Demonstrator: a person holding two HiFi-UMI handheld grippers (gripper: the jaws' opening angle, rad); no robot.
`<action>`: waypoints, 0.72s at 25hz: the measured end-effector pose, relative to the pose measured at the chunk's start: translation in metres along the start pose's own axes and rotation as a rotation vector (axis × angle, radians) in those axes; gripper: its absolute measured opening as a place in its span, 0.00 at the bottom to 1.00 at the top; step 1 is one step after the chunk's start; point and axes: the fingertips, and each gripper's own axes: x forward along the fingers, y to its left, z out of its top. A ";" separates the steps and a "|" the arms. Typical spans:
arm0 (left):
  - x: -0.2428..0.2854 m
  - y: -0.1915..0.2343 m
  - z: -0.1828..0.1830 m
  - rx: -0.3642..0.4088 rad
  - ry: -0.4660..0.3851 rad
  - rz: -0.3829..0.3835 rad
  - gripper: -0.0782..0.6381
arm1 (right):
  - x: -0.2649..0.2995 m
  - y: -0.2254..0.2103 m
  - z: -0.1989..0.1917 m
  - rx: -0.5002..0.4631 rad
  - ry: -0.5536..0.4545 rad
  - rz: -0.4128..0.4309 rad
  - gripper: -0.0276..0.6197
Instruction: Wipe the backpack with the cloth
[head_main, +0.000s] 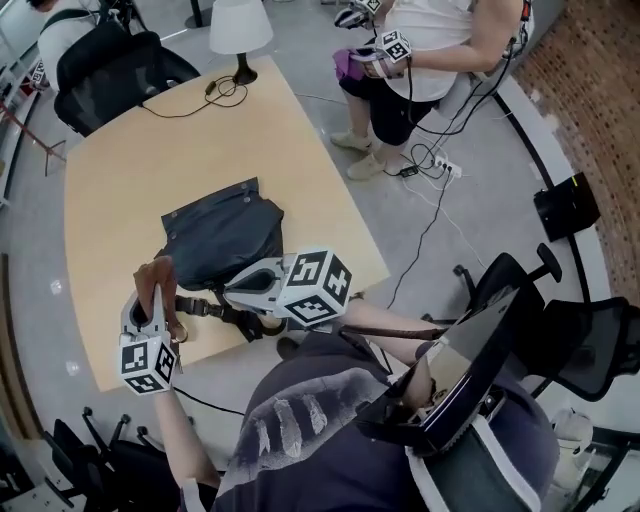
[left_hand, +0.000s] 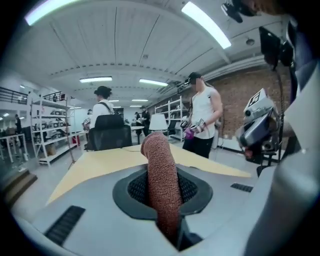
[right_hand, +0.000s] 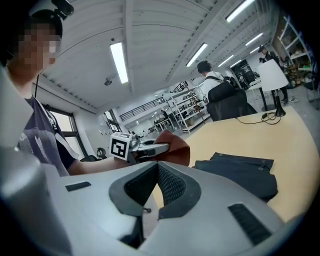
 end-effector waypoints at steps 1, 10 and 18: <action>-0.005 -0.015 0.007 -0.007 -0.032 -0.050 0.19 | 0.002 0.004 -0.003 0.002 0.000 -0.008 0.05; -0.054 -0.124 0.028 -0.043 -0.157 -0.304 0.19 | -0.024 0.031 -0.018 0.044 -0.052 -0.029 0.05; -0.082 -0.200 0.025 -0.145 -0.142 -0.279 0.19 | -0.081 0.053 -0.049 0.076 -0.088 0.043 0.05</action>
